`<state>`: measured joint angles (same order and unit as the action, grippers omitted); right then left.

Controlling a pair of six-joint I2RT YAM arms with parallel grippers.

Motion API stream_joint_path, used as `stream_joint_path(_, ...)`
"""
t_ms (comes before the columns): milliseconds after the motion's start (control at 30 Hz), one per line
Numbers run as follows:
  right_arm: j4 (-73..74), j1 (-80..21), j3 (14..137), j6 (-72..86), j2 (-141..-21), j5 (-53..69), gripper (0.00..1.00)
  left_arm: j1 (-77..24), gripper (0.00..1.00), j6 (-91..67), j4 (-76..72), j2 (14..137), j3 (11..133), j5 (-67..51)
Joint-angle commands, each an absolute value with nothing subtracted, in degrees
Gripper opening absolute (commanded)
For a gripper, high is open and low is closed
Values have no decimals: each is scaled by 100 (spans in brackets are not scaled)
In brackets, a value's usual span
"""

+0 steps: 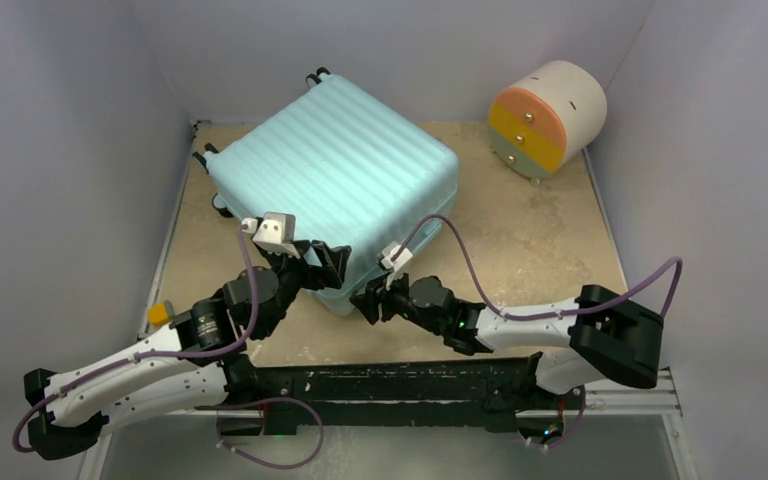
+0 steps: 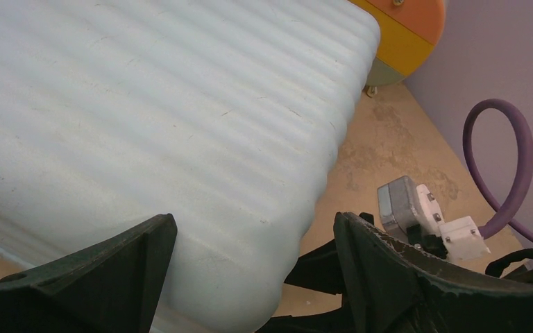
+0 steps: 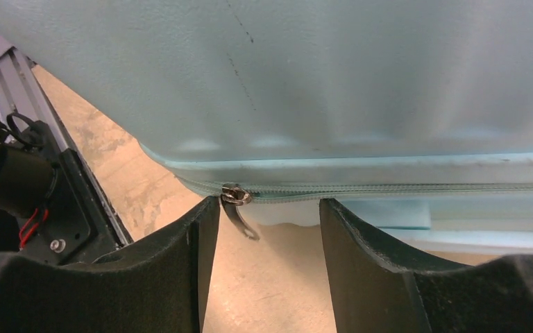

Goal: Pack the luggage
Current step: Zip the luggage at the center of the board.

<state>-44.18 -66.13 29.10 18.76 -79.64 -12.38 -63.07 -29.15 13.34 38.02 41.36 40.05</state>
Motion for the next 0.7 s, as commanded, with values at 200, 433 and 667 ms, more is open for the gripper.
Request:
stream_joint_path(200, -3751, -6806, 3519, 2028, -8535, -1566, 51, -6302, 89, -3188, 1819, 3826, 3949, 3771)
stream_joint_path(433, -3324, -6808, 3104, 2558, -7813, -2846, 25, -6302, 89, -3184, 1774, 3830, 3942, 3777)
stream_joint_path(667, -4046, -6810, 2571, 1806, -7073, -2108, 43, -6302, 89, -3128, 1767, 3849, 3998, 3806)
